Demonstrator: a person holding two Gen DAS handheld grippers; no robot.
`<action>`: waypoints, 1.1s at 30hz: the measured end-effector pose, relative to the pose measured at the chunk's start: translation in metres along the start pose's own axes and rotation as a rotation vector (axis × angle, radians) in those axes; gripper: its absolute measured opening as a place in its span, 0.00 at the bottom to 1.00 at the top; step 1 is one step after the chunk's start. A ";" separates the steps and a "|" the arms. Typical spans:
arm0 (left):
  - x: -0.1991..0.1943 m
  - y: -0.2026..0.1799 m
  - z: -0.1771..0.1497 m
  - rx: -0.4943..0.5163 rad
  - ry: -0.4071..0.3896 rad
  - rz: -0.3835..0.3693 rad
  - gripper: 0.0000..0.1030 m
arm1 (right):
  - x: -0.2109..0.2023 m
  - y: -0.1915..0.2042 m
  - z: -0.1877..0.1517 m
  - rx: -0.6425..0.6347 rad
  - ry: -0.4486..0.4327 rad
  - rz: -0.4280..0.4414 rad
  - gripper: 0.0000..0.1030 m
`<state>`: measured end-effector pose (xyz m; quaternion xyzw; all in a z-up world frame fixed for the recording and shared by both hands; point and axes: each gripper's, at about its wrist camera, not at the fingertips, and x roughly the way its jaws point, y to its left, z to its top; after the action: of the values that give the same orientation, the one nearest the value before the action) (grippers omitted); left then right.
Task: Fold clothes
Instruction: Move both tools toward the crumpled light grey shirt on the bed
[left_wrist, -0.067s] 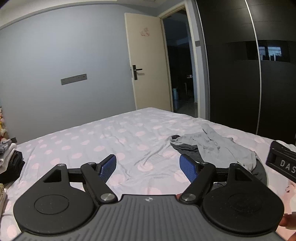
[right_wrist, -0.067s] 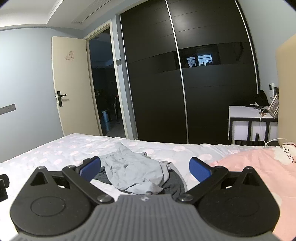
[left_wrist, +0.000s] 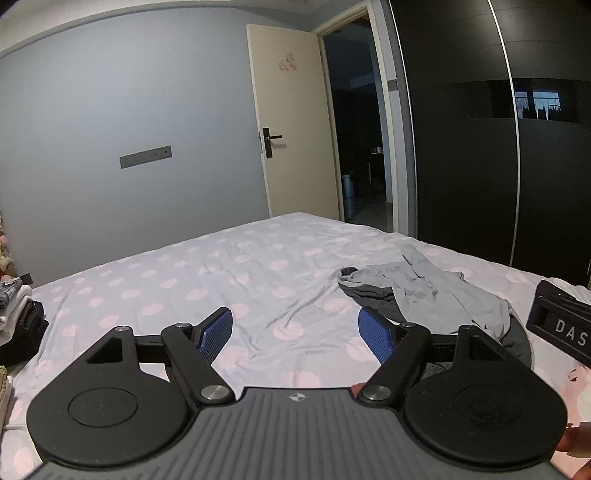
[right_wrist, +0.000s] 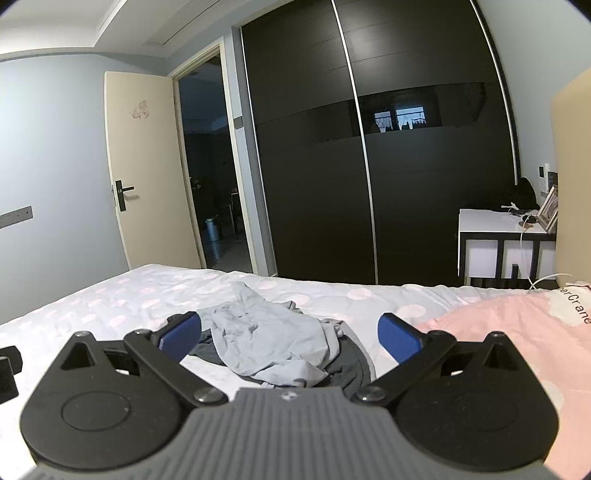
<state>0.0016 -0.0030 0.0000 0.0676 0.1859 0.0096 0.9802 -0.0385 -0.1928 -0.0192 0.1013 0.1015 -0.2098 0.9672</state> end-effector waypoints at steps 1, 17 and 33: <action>0.001 -0.001 0.000 0.004 0.007 -0.002 0.86 | 0.000 -0.001 0.000 -0.004 -0.004 -0.001 1.00; -0.012 0.007 0.000 -0.003 -0.006 -0.057 0.86 | 0.001 0.008 -0.008 -0.021 0.009 -0.003 1.00; -0.007 0.009 0.001 -0.059 0.032 -0.054 0.86 | -0.001 0.005 -0.005 -0.011 0.051 0.021 1.00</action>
<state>-0.0048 0.0059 0.0044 0.0335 0.2030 -0.0103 0.9785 -0.0381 -0.1872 -0.0227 0.1025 0.1259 -0.1963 0.9670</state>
